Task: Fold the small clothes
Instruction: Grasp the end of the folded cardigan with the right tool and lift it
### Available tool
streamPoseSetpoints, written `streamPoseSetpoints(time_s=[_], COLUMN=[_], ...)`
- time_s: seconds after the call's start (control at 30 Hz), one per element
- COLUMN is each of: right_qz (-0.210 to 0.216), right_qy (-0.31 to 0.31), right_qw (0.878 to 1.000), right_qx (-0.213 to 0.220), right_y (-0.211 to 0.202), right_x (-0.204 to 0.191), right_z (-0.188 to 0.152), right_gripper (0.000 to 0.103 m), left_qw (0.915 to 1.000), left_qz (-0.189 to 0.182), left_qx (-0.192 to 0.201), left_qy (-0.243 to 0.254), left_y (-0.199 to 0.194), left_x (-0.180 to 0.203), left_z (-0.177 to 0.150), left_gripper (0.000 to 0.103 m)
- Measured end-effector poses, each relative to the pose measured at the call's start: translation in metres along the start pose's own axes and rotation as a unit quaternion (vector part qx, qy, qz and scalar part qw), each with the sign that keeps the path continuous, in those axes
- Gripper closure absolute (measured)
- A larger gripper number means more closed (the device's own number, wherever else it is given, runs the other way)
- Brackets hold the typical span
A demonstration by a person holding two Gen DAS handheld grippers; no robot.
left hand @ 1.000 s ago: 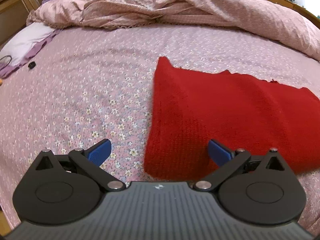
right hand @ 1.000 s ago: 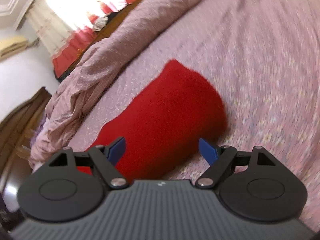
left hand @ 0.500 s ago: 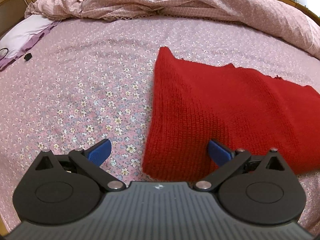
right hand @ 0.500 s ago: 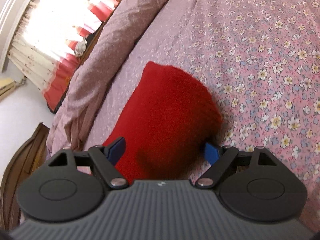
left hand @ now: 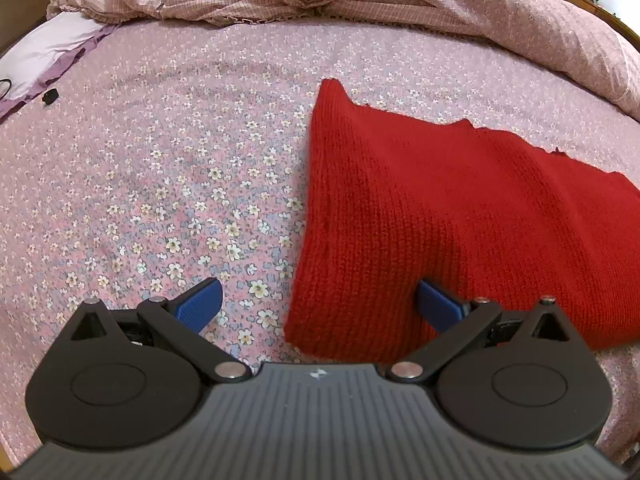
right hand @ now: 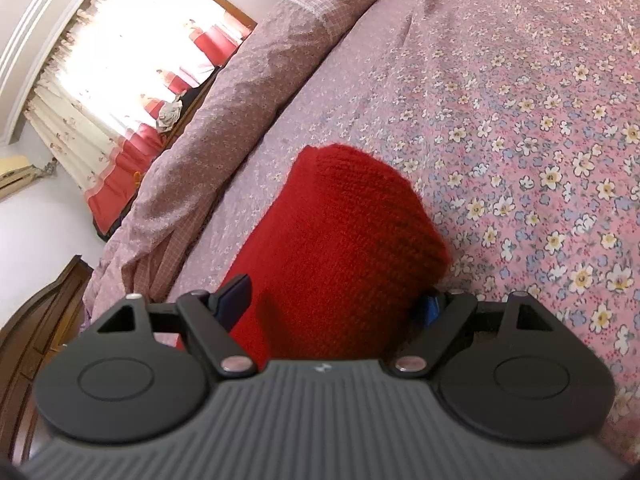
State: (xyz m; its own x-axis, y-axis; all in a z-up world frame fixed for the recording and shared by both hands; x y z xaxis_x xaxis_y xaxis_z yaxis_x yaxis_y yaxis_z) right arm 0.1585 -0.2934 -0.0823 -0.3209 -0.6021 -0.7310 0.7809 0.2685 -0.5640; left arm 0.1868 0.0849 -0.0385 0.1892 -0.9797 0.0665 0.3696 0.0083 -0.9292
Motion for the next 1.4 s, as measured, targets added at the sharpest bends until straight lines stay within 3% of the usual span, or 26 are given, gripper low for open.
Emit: streamPoseSetpoints(time_s=[0.13, 0.33, 0.53, 0.67, 0.97, 1.4], right_qz=[0.005, 0.009, 0.028, 0.031, 0.016, 0.012], right_qy=[0.008, 0.035, 0.045, 0.033, -0.067, -0.184], right_qw=[1.0, 0.999, 0.999, 0.999, 0.998, 0.982], right_qx=[0.003, 0.008, 0.0, -0.003, 0.018, 0.047], right_y=[0.003, 0.002, 0.001, -0.001, -0.017, -0.038], right_x=[0.001, 0.017, 0.024, 0.021, -0.014, -0.073], right_z=[0.007, 0.012, 0.014, 0.016, 0.02, 0.014], right_gripper=[0.022, 0.051, 0.063, 0.067, 0.07, 0.071], left_qw=[1.0, 1.0, 1.0, 1.0, 1.0, 0.9997], left_qz=[-0.001, -0.001, 0.001, -0.001, -0.003, 0.002], left_qx=[-0.002, -0.004, -0.005, -0.008, -0.005, 0.015], left_qy=[0.001, 0.001, 0.003, 0.001, 0.003, -0.019], left_y=[0.001, 0.003, 0.004, 0.004, -0.003, -0.023], left_x=[0.0, 0.0, 0.0, -0.001, -0.004, -0.028], left_z=[0.0, 0.0, 0.001, 0.001, -0.001, -0.004], left_gripper=[0.0, 0.0, 0.0, 0.0, 0.0, 0.0])
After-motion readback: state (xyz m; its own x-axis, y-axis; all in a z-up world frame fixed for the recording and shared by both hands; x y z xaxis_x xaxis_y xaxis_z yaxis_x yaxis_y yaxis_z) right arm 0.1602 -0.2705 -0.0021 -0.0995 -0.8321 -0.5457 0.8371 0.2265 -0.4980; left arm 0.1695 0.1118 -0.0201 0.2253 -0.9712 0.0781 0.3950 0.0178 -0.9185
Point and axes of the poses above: each gripper's, at about its wrist camera, not at the fingertips, and y roughly the way its jaws point, x to its right, z to its top, the point moved 4 cm from there along y, roughly the way its jaws point, and after that the axes turned 15 degrees about -x, right-handed, at the moved point
